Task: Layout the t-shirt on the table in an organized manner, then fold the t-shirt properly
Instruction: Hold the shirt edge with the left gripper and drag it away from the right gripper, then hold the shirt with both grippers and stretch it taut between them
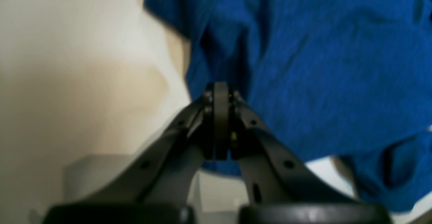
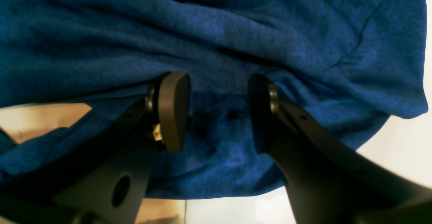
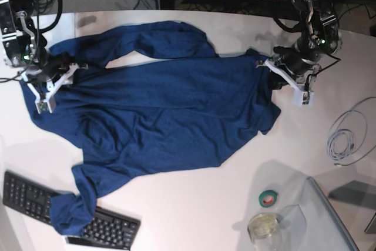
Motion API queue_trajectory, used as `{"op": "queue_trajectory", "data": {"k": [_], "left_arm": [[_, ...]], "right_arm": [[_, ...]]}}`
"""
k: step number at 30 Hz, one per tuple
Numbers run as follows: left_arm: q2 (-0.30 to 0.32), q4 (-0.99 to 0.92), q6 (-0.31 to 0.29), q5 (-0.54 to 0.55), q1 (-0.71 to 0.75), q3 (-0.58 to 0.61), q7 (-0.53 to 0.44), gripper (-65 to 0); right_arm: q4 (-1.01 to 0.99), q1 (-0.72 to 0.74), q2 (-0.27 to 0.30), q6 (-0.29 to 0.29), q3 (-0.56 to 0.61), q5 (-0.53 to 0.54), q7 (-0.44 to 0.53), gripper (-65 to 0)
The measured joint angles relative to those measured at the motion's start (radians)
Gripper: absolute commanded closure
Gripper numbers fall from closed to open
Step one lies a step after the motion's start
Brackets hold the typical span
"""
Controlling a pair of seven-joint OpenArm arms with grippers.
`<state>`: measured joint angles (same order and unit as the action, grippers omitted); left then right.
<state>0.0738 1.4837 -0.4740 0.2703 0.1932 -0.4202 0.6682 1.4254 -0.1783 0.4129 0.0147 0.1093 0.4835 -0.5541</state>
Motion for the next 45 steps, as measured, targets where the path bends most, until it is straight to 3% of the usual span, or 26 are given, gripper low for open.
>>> {"op": "queue_trajectory", "data": {"k": [2, 5, 6, 8, 10, 11, 19, 24, 28, 39, 40, 43, 44, 45], "left_arm": [[-0.014, -0.031, 0.001, 0.001, -0.021, -0.001, 0.001, 0.0], [-0.018, -0.080, 0.000, 0.001, -0.050, 0.001, 0.001, -14.2], [-0.018, -0.099, 0.001, -0.002, -0.062, 0.000, 0.000, -16.0], [-0.015, -0.140, 0.003, 0.002, -0.084, -0.002, 0.000, -12.0], [-0.016, -0.178, 0.003, 0.001, -0.101, -0.002, 0.000, -1.8], [-0.016, -0.198, 0.003, 0.000, -0.109, -0.002, 0.001, 0.0], [-0.018, -0.270, 0.002, 0.007, -0.176, -0.002, 0.001, 0.0], [-0.024, -0.099, 0.008, 0.000, -0.193, -0.007, 0.138, 0.0], [-0.046, -0.003, 0.041, 0.017, -0.246, 0.000, 0.189, 0.0], [-0.071, -0.043, 0.048, 0.001, -0.241, 0.034, 0.248, 0.0], [-0.071, -0.043, 0.049, 0.000, -0.225, 0.033, 0.249, -4.9], [-0.071, -0.045, 0.049, 0.000, -0.185, 0.030, 0.250, -32.3], [-0.070, -0.045, 0.049, 0.000, -0.175, 0.028, 0.249, -38.5], [-0.070, -0.045, 0.049, 0.001, -0.169, 0.026, 0.249, -40.5]], "right_arm": [[0.000, 0.000, 0.000, 0.000, 0.000, 0.000, -0.001, -27.9], [0.000, 0.000, 0.000, 0.000, 0.000, 0.000, 0.000, -27.9], [0.000, 0.000, 0.000, 0.000, 0.000, 0.000, 0.000, -27.9], [0.000, 0.000, 0.000, 0.000, 0.000, 0.000, -0.001, -27.9], [0.000, 0.000, 0.000, 0.000, 0.000, 0.000, 0.000, -27.9], [0.000, 0.000, 0.000, 0.000, 0.000, 0.000, -0.001, -27.9], [0.000, 0.000, 0.000, 0.000, 0.000, 0.000, 0.000, -27.9], [0.000, 0.000, 0.000, 0.000, 0.000, 0.000, 0.000, -27.9], [0.000, 0.000, 0.000, 0.000, 0.000, 0.000, 0.000, -27.9], [0.000, 0.000, -0.001, 0.000, 0.000, 0.000, 0.001, -27.9], [0.000, 0.000, 0.000, 0.000, 0.000, 0.000, 0.000, -27.9], [0.000, 0.000, 0.000, 0.000, 0.000, 0.000, 0.001, -27.9], [0.000, 0.000, -0.001, 0.000, 0.000, 0.000, 0.001, -27.9], [0.000, 0.000, 0.000, 0.000, 0.000, 0.000, 0.001, -27.9]]}}
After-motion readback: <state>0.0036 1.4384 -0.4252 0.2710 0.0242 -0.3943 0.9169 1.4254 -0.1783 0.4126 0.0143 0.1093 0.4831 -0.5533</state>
